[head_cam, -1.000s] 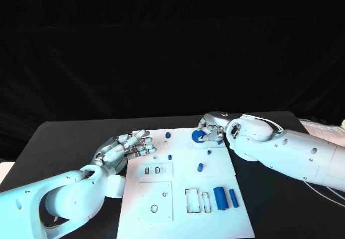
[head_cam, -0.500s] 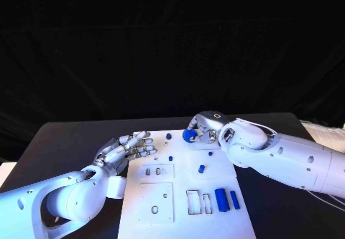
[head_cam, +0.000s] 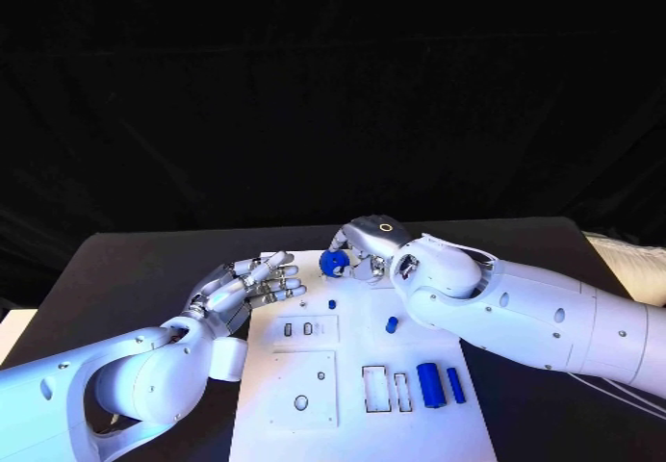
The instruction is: Assemble the parts on the task board
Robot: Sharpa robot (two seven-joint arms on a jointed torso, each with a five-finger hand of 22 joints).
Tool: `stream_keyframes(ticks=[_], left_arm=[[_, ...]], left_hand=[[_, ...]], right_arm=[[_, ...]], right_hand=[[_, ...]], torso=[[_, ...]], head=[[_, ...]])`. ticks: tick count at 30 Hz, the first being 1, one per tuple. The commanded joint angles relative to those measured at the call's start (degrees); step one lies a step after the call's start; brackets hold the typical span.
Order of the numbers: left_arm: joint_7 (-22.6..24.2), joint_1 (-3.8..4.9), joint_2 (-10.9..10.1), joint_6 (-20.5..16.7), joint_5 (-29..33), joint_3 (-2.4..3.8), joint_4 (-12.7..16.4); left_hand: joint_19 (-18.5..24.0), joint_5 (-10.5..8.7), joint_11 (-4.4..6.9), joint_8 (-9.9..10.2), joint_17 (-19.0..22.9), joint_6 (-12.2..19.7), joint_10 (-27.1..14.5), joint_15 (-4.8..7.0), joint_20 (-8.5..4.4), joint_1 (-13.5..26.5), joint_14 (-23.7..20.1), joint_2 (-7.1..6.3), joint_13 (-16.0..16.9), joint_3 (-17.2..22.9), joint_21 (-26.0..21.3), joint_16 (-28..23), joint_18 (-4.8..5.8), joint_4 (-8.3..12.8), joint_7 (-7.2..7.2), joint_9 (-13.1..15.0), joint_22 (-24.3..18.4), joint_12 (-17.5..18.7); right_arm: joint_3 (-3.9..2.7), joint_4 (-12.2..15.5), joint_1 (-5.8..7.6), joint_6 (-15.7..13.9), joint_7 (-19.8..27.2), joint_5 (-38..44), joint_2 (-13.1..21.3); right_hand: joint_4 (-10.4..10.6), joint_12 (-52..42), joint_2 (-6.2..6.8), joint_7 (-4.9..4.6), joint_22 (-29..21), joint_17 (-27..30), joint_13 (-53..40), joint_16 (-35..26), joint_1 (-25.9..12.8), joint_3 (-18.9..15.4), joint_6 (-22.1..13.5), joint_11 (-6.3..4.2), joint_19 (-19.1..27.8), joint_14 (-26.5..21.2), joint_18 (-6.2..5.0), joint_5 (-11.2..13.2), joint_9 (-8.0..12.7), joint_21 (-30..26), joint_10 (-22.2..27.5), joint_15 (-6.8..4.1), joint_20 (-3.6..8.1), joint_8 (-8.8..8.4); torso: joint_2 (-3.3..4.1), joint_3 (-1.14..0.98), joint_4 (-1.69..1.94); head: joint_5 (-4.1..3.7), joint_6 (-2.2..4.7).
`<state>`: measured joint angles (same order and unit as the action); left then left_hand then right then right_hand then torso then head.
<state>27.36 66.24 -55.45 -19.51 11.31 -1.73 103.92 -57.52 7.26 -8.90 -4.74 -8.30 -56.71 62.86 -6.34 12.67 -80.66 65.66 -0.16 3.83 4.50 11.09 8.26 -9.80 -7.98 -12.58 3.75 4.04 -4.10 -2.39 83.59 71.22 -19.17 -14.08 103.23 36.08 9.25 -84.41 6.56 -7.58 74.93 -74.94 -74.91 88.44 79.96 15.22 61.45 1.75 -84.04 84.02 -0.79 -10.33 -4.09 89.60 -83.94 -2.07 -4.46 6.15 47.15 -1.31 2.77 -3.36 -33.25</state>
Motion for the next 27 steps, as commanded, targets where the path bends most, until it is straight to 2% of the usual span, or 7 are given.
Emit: stream_keyframes(ticks=[1, 13, 19, 21, 27], left_arm=[[0.3, 0.05, 0.1, 1.3, 0.0, 0.04, 0.1], [0.3, 0.05, 0.2, 1.4, 0.0, 0.04, 0.1], [0.3, 0.05, 0.4, 1.5, 0.0, 0.04, 0.2], [0.2, 0.05, 0.3, 1.5, 0.0, 0.04, 0.2], [0.2, 0.06, 0.2, 1.4, 0.0, 0.04, 0.1]], left_hand=[[-0.1, 0.29, -0.51, 0.4, 0.0, 0.0, 0.0, -0.24, 0.24, 0.0, 0.1, 0.48, 0.1, 0.0, -0.4, -0.1, -0.72, 0.2, -0.27, 0.0, -0.1, 0.2], [-0.1, 0.29, -0.51, 0.4, 0.0, 0.0, 0.0, -0.24, 0.24, 0.0, 0.1, 0.48, 0.1, 0.0, -0.4, -0.1, -0.72, 0.2, -0.27, 0.0, -0.1, 0.2], [-0.1, 0.29, -0.51, 0.4, 0.0, 0.0, 0.0, -0.24, 0.24, 0.0, 0.1, 0.48, 0.1, 0.0, -0.4, -0.1, -0.72, 0.2, -0.27, 0.0, -0.1, 0.2], [-0.1, 0.29, -0.51, 0.4, 0.0, 0.0, 0.0, -0.24, 0.24, 0.0, 0.1, 0.48, 0.1, 0.0, -0.4, -0.1, -0.72, 0.2, -0.27, 0.0, -0.1, 0.2], [-0.1, 0.29, -0.51, 0.4, 0.0, 0.0, 0.0, -0.24, 0.24, 0.0, 0.1, 0.48, 0.1, 0.0, -0.4, -0.1, -0.72, 0.2, -0.27, 0.0, -0.1, 0.2]], right_arm=[[0.23, -0.7, -0.24, -0.1, -0.6, 2.2, -1.0], [0.76, -3.7, -1.02, 1.1, -0.3, 2.1, -3.7], [0.83, -4.4, -1.14, 1.9, -0.2, 2.1, -4.3], [0.85, -4.5, -1.15, 2.0, -0.3, 2.1, -4.4], [0.91, -5.0, -1.17, 2.0, -0.2, 1.9, -4.7]], right_hand=[[0.0, -0.2, -0.42, 1.38, 14.6, -12.0, -11.6, 0.3, -0.2, 0.4, 2.5, -0.33, -5.6, 5.4, 0.67, 0.0, -0.6, 0.2, -4.1, -0.31, 0.35, 0.27], [-0.1, 0.1, -0.29, 1.39, 14.5, -11.6, -11.4, 0.1, -0.6, 0.5, 2.6, -0.35, -5.6, 5.3, 0.66, 0.2, -0.6, 0.2, -4.0, -0.35, 0.40, 0.18], [0.0, 0.5, 0.45, 1.17, 14.4, -11.5, -11.3, 0.0, -2.0, 0.4, 2.1, -0.20, -5.5, 5.2, 0.63, 0.8, -0.4, 0.2, -3.9, -0.28, 0.42, -0.39], [0.1, 0.8, 0.87, 0.94, 14.4, -11.3, -11.1, -0.1, -2.7, 0.3, 1.4, -0.02, -5.5, 5.2, 0.63, 1.2, -0.3, 0.2, -3.8, -0.15, 0.37, -0.88], [1.1, 1.5, 2.47, 0.27, 14.2, -11.1, -10.7, -0.2, -5.3, -1.2, -0.6, 0.63, -5.4, 5.2, 0.58, 4.7, 0.1, 0.1, -3.6, 0.46, -0.16, -2.47]], torso=[[0.01, -0.02, 0.03], [0.01, -0.09, -0.08], [-0.03, -0.07, -0.15], [-0.03, -0.07, -0.16], [-0.02, -0.09, -0.11]], head=[[0.11, -0.12], [0.52, -0.39], [0.76, -0.51], [0.80, -0.52], [0.71, -0.54]])
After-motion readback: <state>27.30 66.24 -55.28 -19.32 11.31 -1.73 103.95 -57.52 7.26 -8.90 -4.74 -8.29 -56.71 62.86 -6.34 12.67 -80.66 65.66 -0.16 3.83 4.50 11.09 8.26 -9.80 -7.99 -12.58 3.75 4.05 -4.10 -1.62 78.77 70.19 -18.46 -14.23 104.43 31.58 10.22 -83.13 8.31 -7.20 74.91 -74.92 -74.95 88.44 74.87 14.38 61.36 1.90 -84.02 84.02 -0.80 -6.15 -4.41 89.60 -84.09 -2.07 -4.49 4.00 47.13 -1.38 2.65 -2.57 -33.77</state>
